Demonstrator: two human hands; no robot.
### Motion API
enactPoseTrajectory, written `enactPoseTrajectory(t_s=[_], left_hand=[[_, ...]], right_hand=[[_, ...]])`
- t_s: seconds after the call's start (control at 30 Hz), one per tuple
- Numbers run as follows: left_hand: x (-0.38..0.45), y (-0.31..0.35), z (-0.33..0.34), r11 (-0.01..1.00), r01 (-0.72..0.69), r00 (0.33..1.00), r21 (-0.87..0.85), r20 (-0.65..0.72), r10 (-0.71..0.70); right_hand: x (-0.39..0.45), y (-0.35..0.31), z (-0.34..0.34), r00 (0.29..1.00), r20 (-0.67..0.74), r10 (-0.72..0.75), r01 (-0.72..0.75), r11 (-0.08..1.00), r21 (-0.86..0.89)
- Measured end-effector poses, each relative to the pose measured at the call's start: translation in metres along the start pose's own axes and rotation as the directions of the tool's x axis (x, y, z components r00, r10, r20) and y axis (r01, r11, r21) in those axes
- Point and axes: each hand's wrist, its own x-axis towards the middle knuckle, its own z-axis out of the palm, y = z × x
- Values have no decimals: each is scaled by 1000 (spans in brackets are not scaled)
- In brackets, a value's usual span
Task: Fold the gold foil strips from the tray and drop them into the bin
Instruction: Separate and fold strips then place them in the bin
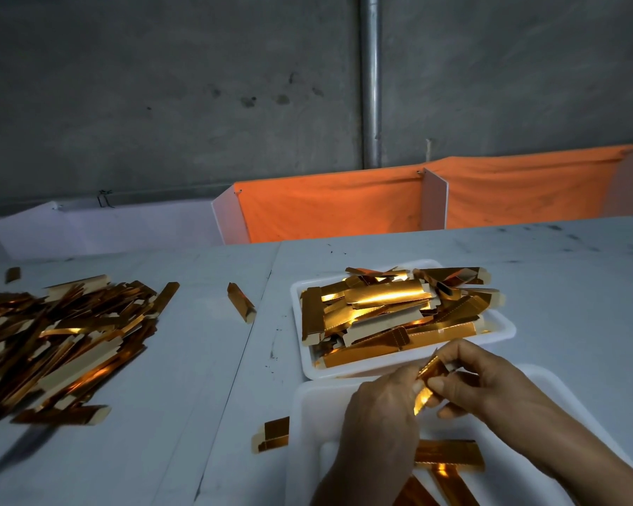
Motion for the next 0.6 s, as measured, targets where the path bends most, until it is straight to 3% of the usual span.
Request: enactPoseTrajectory(t_s=[0.1, 0.3, 0.6], left_hand=[[2, 3, 0, 999, 10, 1000, -31, 18, -9], [-14, 5, 0, 977, -186, 974, -103, -147, 170], [-12, -3, -9, 986, -66, 992, -153, -116, 48]], right_hand=[[1, -2, 0, 998, -60, -24, 23, 999, -23], [-1, -2, -4, 997, -66, -44, 43, 999, -16], [-5, -4, -15, 983, 176, -55, 44, 997, 66]])
